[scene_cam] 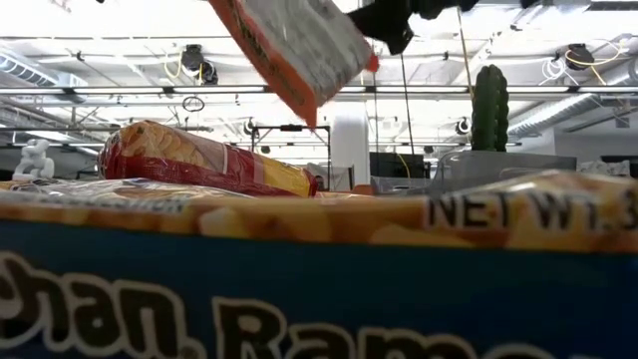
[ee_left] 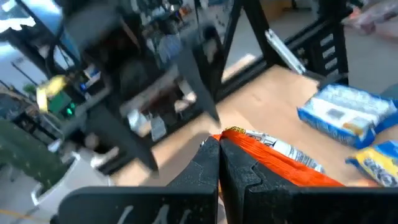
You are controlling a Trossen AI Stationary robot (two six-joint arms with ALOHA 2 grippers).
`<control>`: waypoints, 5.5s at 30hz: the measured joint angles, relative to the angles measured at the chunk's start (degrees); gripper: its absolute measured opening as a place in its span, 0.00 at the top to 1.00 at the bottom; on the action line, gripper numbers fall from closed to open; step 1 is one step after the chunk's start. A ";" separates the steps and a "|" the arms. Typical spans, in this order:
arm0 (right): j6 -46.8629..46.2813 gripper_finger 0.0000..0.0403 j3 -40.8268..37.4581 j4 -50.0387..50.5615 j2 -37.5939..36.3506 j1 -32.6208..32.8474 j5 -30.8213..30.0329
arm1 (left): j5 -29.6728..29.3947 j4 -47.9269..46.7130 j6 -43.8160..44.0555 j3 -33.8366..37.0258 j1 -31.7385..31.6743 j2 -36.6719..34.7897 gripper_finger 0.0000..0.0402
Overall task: Sort Maruchan noodles
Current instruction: Put the right orange noodle pack into the black bin
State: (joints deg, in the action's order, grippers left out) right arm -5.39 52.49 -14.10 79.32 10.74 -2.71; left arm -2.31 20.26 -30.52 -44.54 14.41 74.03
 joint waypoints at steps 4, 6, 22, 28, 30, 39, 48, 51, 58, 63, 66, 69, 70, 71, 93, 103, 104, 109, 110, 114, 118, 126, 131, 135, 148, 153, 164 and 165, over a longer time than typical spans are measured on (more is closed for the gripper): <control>0.61 0.25 3.27 0.56 4.18 -0.09 3.29 | 0.14 0.62 -0.72 -0.01 0.77 0.94 1.00; 1.18 0.25 4.78 1.08 6.29 -0.48 5.17 | 0.15 0.62 -0.77 -0.01 1.07 0.95 1.00; 2.03 0.52 6.34 3.82 8.69 -1.75 16.16 | 0.11 0.91 -0.66 -0.01 2.34 0.91 1.00; 2.08 0.69 6.34 4.32 8.68 -2.10 15.85 | -0.02 1.10 -0.70 -0.01 2.34 0.91 1.00; 2.51 0.72 6.34 4.85 8.68 -2.12 14.37 | -0.30 0.99 -0.70 -0.01 2.34 0.91 1.00; 3.10 0.67 6.32 8.87 7.09 -2.12 9.80 | -4.33 0.79 1.74 0.01 2.18 0.91 0.97; 3.23 0.72 6.19 21.10 0.22 -2.14 2.64 | -15.02 1.28 3.25 0.01 5.74 0.86 0.76; 2.51 0.71 6.19 26.60 -2.29 -1.91 -0.21 | -21.38 1.48 3.45 0.01 7.14 0.86 0.72; -0.15 0.71 6.19 39.18 -8.32 -0.47 -5.56 | -28.89 1.02 6.26 0.01 7.79 0.86 0.70; -4.01 0.71 6.19 48.04 -11.26 0.77 -14.15 | -29.03 0.84 7.74 0.01 7.37 0.86 0.70; -4.86 0.71 6.19 51.84 -11.60 1.44 -18.67 | -29.05 0.82 7.76 0.01 7.37 0.86 0.69; -4.16 0.71 5.95 53.79 -11.57 1.91 -21.22 | -29.05 0.82 7.77 0.01 7.37 0.85 0.69; -3.39 0.71 5.58 53.71 -11.42 1.97 -21.52 | -29.05 0.82 7.78 0.01 7.37 0.85 0.69; -2.48 0.71 5.03 53.53 -11.35 2.01 -21.52 | -29.05 0.82 7.78 0.01 7.37 0.86 0.69; 10.60 0.68 -7.94 46.76 -11.27 2.01 -25.95 | -28.98 0.90 6.21 0.01 5.86 0.86 0.69; 3.22 0.67 -10.16 44.54 -11.29 2.14 -19.52 | -28.84 0.93 6.24 0.01 5.84 0.86 0.69; 2.57 0.67 -10.16 44.66 -11.29 2.18 -19.51 | -28.83 0.93 6.25 0.01 5.86 0.85 0.69; -0.75 0.67 -10.16 44.37 -11.29 2.19 -17.57 | -28.83 0.93 6.27 0.01 5.84 0.86 0.69; -1.53 0.67 -10.16 43.78 -11.29 2.18 -16.71 | -28.85 0.93 6.27 0.01 5.84 0.86 0.69; -4.14 0.67 -10.16 40.87 -11.29 2.08 -12.96 | -28.83 0.93 6.27 0.01 5.84 0.86 0.69; -4.43 0.67 -10.16 40.04 -11.29 2.08 -12.08 | -28.83 0.93 6.30 0.01 5.84 0.86 0.69; 8.40 0.60 -10.16 38.77 -11.30 2.12 -25.00 | -28.83 0.90 6.31 -0.01 5.84 0.86 0.69; 14.45 0.56 -10.12 38.43 -10.53 2.44 -25.97 | -28.83 0.90 6.31 -0.01 5.86 0.86 0.69; 12.80 0.52 -10.14 38.47 -9.44 2.51 -25.34 | -28.83 0.89 6.37 -0.01 5.59 0.84 0.69; 6.51 0.54 -10.14 33.82 -10.60 2.51 -15.33 | -28.81 0.84 6.92 -0.01 5.53 0.86 0.69; 6.28 0.54 -10.14 31.42 -10.94 1.96 -31.27 | -28.72 0.86 6.90 -0.01 4.95 0.84 0.69; 5.57 0.64 -13.13 28.63 -9.91 -5.63 -37.73 | -28.61 0.93 8.36 -0.01 2.93 0.84 0.69; 5.55 0.66 -14.09 27.95 -9.80 -6.44 -36.20 | -28.61 0.95 8.61 -0.01 2.86 0.85 0.69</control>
State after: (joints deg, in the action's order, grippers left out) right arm 0.17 38.40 13.85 69.52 4.30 -38.91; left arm -30.92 21.21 -21.91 -44.56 17.27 74.87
